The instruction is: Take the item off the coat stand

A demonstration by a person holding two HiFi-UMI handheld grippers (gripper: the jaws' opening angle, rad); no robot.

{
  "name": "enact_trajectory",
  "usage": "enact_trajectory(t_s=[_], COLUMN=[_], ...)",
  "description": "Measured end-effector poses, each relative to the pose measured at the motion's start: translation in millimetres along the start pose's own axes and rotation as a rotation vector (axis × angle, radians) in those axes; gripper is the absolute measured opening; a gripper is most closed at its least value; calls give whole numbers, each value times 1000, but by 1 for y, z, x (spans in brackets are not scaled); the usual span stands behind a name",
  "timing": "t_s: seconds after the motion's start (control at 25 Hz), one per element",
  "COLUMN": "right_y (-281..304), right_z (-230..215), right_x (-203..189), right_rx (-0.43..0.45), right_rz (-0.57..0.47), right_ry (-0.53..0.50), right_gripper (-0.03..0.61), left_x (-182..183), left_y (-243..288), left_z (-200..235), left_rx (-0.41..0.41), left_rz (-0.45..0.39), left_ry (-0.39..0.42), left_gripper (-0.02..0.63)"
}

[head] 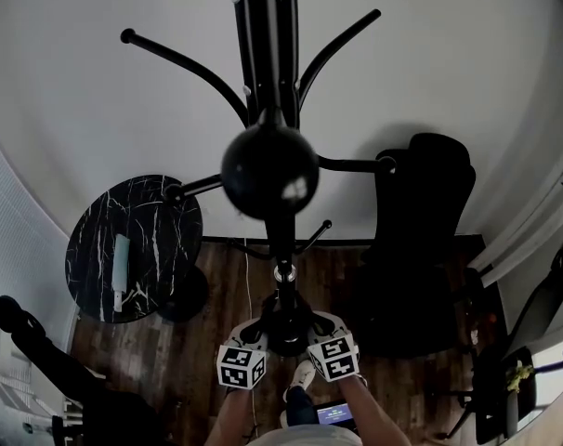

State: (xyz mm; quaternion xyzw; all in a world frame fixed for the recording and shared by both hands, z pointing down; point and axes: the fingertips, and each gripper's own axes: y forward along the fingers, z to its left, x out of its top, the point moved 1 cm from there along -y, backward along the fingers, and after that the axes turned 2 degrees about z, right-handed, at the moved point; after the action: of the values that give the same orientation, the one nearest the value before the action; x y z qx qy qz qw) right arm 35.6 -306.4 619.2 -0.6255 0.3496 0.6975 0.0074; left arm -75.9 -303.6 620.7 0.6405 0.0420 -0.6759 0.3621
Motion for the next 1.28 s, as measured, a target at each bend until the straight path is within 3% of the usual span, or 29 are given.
enact_trajectory(t_s=[1.28], right_y=[-55], right_z=[31], right_x=[-9], right_rx=[0], right_rz=[-25], right_ry=[-11], right_gripper=[29], left_x=[-5], left_y=[-51], left_z=[-31], left_rx=[-11], left_rz=[-39], left_ry=[16], left_gripper=[29])
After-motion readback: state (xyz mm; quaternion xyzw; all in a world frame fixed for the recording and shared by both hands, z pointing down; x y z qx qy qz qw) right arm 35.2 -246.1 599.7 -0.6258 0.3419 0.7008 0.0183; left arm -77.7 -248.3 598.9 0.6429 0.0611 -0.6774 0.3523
